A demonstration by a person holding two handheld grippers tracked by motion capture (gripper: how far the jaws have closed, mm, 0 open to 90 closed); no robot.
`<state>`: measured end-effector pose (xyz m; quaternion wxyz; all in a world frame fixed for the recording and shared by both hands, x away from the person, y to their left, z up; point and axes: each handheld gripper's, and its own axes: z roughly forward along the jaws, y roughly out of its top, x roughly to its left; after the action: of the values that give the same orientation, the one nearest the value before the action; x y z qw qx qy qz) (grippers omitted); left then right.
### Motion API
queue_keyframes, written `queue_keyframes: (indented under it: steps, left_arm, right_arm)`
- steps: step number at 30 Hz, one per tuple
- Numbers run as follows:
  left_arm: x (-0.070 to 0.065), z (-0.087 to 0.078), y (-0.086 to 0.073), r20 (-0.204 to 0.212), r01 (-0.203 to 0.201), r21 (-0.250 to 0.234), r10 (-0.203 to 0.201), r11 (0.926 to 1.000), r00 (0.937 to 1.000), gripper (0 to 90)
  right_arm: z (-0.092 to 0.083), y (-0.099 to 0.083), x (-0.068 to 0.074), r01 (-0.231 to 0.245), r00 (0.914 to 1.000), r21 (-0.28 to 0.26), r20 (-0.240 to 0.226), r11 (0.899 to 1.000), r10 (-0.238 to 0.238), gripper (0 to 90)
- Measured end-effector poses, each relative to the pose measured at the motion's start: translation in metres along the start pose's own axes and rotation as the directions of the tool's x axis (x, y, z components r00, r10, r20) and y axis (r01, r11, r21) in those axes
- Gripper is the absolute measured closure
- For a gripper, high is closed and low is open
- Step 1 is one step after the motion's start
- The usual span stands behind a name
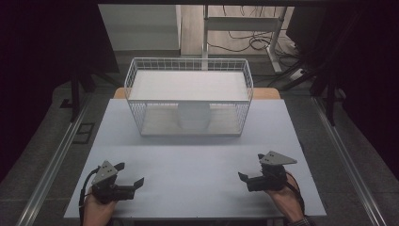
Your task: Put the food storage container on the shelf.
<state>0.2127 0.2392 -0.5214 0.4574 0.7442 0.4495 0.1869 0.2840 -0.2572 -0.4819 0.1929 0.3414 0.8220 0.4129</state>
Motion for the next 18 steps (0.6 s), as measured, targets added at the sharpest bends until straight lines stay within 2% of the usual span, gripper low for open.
queue_keyframes:
  steps: [6, 10, 14, 18]
  left_arm:
    - [-0.002, -0.002, -0.004, 0.023, 0.011, 0.023, -0.011, 0.9997, 0.9997, 1.4]
    - [-0.004, -0.003, -0.006, 0.016, 0.008, 0.038, -0.008, 0.9992, 0.9998, 0.2]
    - [-0.004, -0.003, -0.009, 0.012, 0.007, 0.048, -0.008, 0.9988, 0.9999, 0.0]
    - [-0.005, -0.005, -0.009, 0.011, 0.010, 0.035, -0.011, 0.9993, 0.9999, 0.0]
  right_arm:
    - [-0.017, -0.015, -0.005, -0.046, 0.9986, -0.006, 0.025, 0.999, 0.046, 0.0]
    - [-0.025, -0.026, -0.009, -0.091, 0.9953, -0.002, 0.034, 0.996, 0.091, 0.0]
    - [-0.028, -0.036, -0.009, -0.114, 0.9928, 0.020, 0.040, 0.993, 0.113, 0.0]
    - [-0.027, -0.043, -0.008, -0.113, 0.9931, 0.063, 0.040, 0.992, 0.110, 0.0]
